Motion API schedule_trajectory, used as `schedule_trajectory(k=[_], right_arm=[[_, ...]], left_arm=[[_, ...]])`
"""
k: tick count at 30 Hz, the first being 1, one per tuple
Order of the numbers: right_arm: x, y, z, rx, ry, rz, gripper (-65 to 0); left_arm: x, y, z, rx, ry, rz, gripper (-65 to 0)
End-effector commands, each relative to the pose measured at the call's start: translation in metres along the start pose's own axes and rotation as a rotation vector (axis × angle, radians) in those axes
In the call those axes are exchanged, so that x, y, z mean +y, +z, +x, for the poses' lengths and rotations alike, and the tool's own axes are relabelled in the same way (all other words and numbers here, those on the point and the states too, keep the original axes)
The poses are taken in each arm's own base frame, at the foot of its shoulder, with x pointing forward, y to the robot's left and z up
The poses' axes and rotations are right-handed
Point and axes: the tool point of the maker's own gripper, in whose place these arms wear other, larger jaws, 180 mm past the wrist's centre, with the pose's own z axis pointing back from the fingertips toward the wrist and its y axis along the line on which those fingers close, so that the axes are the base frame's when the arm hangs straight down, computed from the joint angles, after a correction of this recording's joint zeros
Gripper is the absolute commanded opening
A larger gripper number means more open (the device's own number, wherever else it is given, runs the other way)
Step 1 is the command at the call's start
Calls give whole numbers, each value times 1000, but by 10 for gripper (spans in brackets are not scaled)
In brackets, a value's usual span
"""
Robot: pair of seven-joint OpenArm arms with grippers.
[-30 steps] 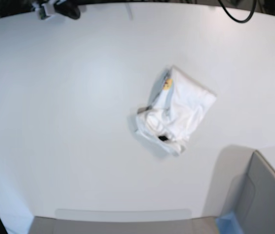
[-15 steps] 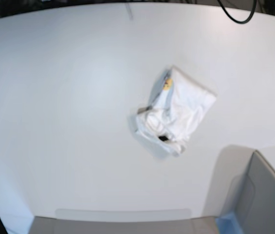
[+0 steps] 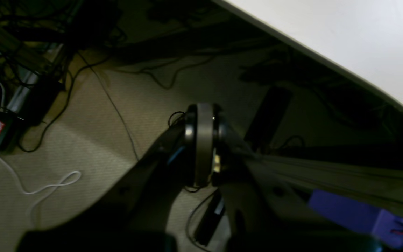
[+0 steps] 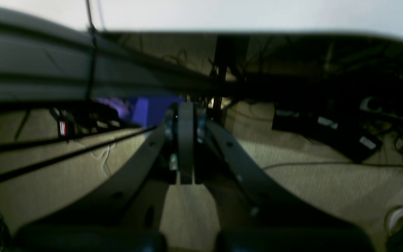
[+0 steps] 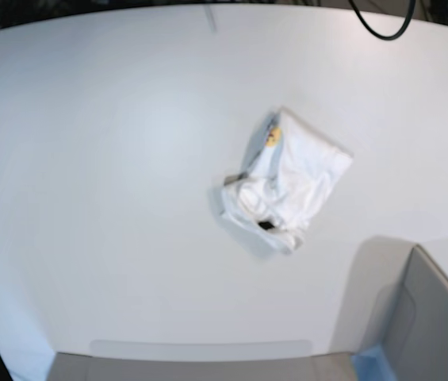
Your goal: Layout the t-shirt on the table in an organized manner, then fold the t-shirt properly
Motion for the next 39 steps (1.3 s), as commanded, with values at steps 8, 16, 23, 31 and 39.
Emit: schedule_trajectory(k=[8,16,23,31,39], right_arm=[[-2,1,-45,83,-97,7,-650],[-28,-11,-84,178,-130,-51,-650],[-57,-20,-111,240,-161,-119,-650],[-59,-47,-132,244,-187,-107,-650],[-80,-72,-163,323,-241,-116,-650]], left_arm=[[18,-4,-8,24,-18,15,-650],[21,-20,-43,116,-36,20,-650],[19,-34,-68,188,-67,7,-650],[18,-54,-96,208,-24,6,-650],[4,-60,-139,253,11,-10,-650]])
